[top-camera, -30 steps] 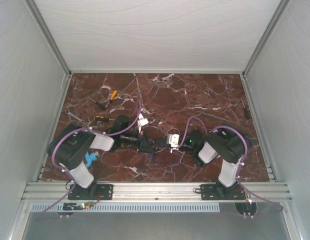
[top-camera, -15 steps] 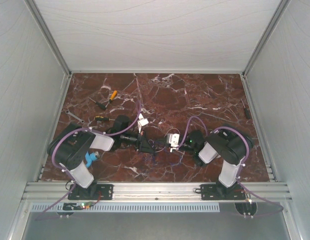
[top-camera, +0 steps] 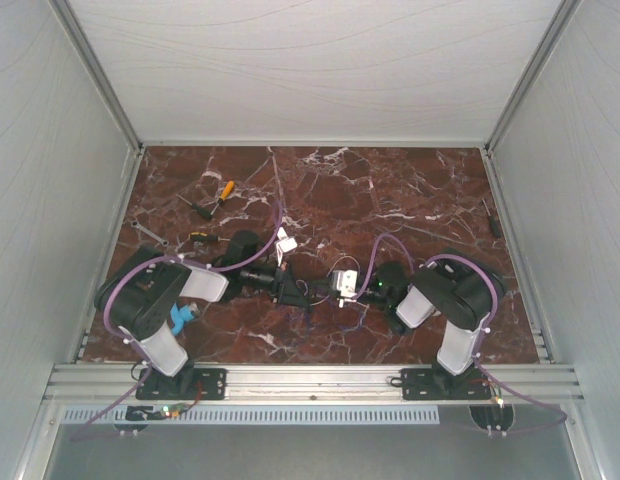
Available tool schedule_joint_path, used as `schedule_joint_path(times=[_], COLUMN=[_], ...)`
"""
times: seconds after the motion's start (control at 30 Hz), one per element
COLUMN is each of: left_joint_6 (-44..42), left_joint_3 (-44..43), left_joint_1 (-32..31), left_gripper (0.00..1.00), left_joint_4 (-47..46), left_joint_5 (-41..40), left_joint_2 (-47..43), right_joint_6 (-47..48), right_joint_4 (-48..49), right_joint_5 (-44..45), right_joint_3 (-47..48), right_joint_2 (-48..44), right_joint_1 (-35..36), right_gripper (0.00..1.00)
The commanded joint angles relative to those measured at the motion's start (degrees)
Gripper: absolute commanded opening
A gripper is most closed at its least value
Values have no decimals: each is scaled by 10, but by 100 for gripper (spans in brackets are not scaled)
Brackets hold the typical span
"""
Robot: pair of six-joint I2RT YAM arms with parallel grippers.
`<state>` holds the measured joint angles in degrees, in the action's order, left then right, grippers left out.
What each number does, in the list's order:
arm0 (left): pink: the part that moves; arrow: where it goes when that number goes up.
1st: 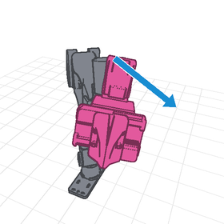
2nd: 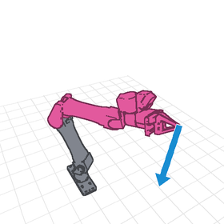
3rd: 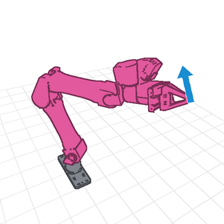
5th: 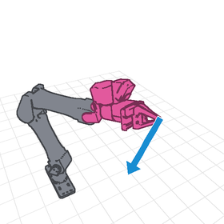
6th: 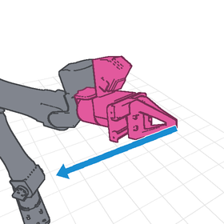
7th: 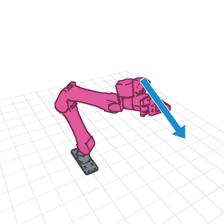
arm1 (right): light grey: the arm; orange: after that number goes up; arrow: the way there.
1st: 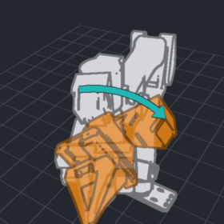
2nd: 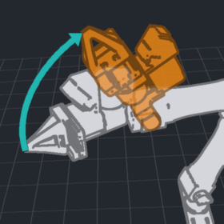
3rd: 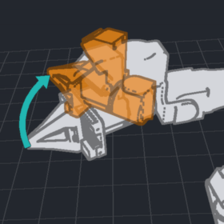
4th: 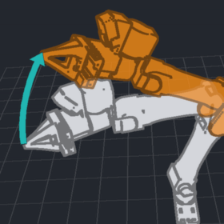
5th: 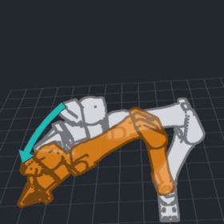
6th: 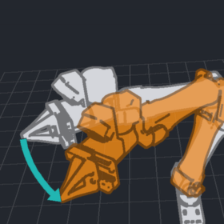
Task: Zip-tie the wires
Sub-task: Tie the cable at the center of the board.
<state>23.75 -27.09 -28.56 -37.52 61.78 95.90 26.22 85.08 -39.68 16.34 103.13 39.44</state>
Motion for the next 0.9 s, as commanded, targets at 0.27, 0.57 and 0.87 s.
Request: schedule_joint_path(times=[0.27,0.57,0.87], left_joint_6=[-11,-8,-1], left_joint_3=[-19,-20,-19], left_joint_1=[3,3,3], left_gripper=[0,0,0], left_joint_4=[-11,-14,-20], left_joint_5=[6,16,22], left_joint_2=[-8,-1,1], right_joint_6=[33,69,132], right_joint_4=[81,81,81], right_joint_5=[-1,21,61], right_joint_3=[-20,-26,-37], right_joint_2=[-20,-23,-23], right_joint_1=[8,24,38], right_gripper=[0,0,0])
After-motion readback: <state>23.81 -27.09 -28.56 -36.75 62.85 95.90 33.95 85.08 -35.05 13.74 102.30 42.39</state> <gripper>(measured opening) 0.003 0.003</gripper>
